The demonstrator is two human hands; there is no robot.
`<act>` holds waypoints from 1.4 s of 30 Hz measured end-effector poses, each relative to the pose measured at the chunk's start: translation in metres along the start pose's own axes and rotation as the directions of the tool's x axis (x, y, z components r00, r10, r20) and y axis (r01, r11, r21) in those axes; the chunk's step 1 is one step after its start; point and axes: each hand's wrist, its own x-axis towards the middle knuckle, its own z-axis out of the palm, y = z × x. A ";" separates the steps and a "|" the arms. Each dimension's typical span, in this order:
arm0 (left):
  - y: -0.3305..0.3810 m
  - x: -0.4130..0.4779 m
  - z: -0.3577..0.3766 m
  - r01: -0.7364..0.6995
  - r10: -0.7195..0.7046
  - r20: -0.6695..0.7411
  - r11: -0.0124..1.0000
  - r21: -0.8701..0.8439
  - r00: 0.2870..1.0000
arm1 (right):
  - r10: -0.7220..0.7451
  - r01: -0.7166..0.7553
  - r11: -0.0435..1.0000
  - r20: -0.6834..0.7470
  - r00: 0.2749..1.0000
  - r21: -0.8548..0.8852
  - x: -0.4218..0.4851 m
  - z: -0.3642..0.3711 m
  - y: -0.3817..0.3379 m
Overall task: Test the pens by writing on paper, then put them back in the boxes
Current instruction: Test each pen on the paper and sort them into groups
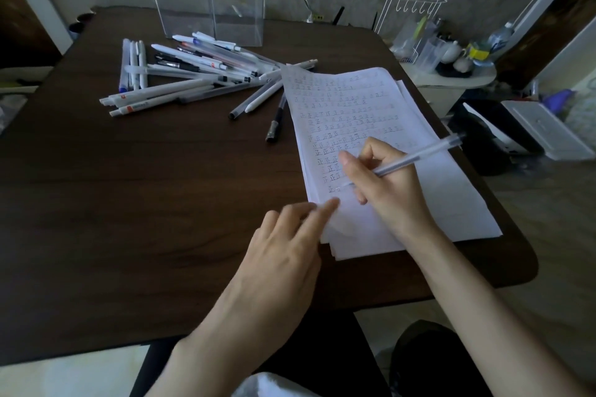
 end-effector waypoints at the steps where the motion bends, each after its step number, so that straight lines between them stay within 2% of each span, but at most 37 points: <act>1: -0.003 0.002 -0.004 0.053 -0.052 0.012 0.994 -0.098 0.999 | -0.014 0.014 0.999 0.003 1.000 0.037 -0.001 0.000 -0.002; 2: -0.006 0.004 -0.007 0.128 -0.124 0.029 0.972 -0.198 0.992 | -0.026 0.025 0.998 0.017 1.000 0.064 -0.001 -0.001 -0.004; 4: -0.010 0.008 -0.013 0.228 -0.255 -0.027 0.902 -0.366 0.966 | -0.057 0.049 0.993 0.067 0.996 0.105 -0.001 -0.001 -0.006; 7: -0.009 0.010 -0.022 0.285 -0.374 -0.063 0.795 -0.536 0.925 | -0.066 0.020 0.963 0.164 0.984 0.267 -0.001 0.000 -0.009; 10: -0.007 0.010 -0.021 0.265 -0.354 -0.075 0.809 -0.526 0.932 | -0.046 -0.063 0.906 0.246 0.968 0.417 -0.001 -0.002 -0.011; 17: -0.010 0.009 -0.018 0.191 -0.282 -0.120 0.852 -0.488 0.952 | -0.013 -0.084 0.945 0.291 0.957 0.317 -0.005 0.002 -0.013; 21: -0.010 0.008 -0.016 0.016 -0.079 -0.175 0.941 -0.339 0.981 | 0.000 -0.080 0.962 0.290 0.957 0.263 -0.005 0.008 -0.016; 23: -0.013 0.008 -0.015 -0.039 -0.022 -0.208 0.958 -0.285 0.978 | 0.009 -0.090 0.959 0.288 0.957 0.270 -0.003 0.012 -0.018; 28: -0.012 0.003 -0.018 -0.048 -0.057 -0.324 0.951 -0.307 0.944 | 0.044 -0.134 0.944 0.288 0.957 0.301 0.005 0.027 -0.033; 31: -0.013 0.000 -0.022 0.028 -0.155 -0.368 0.944 -0.327 0.917 | 0.192 -0.241 0.953 0.253 0.948 0.182 0.010 0.044 -0.044; 34: -0.019 0.000 -0.032 0.133 -0.246 -0.434 0.952 -0.275 0.867 | 0.381 -0.403 0.915 0.271 0.884 0.027 0.028 0.062 -0.054; 36: -0.029 -0.002 -0.043 0.248 -0.303 -0.550 0.953 -0.175 0.778 | 0.368 -0.368 0.929 0.163 0.916 -0.031 0.049 0.073 -0.058; 38: -0.046 -0.011 -0.056 0.428 -0.356 -0.646 0.903 -0.050 0.675 | 0.255 -0.254 0.935 -0.032 0.967 -0.249 0.073 0.080 -0.056; 40: -0.066 -0.027 -0.065 0.569 -0.385 -0.684 0.820 0.055 0.620 | 0.166 -0.198 0.792 -0.109 0.980 -0.578 0.091 0.087 -0.049; 42: -0.082 -0.039 -0.069 0.684 -0.452 -0.671 0.720 0.114 0.588 | 0.197 -0.210 0.629 -0.108 0.974 -0.749 0.102 0.096 -0.040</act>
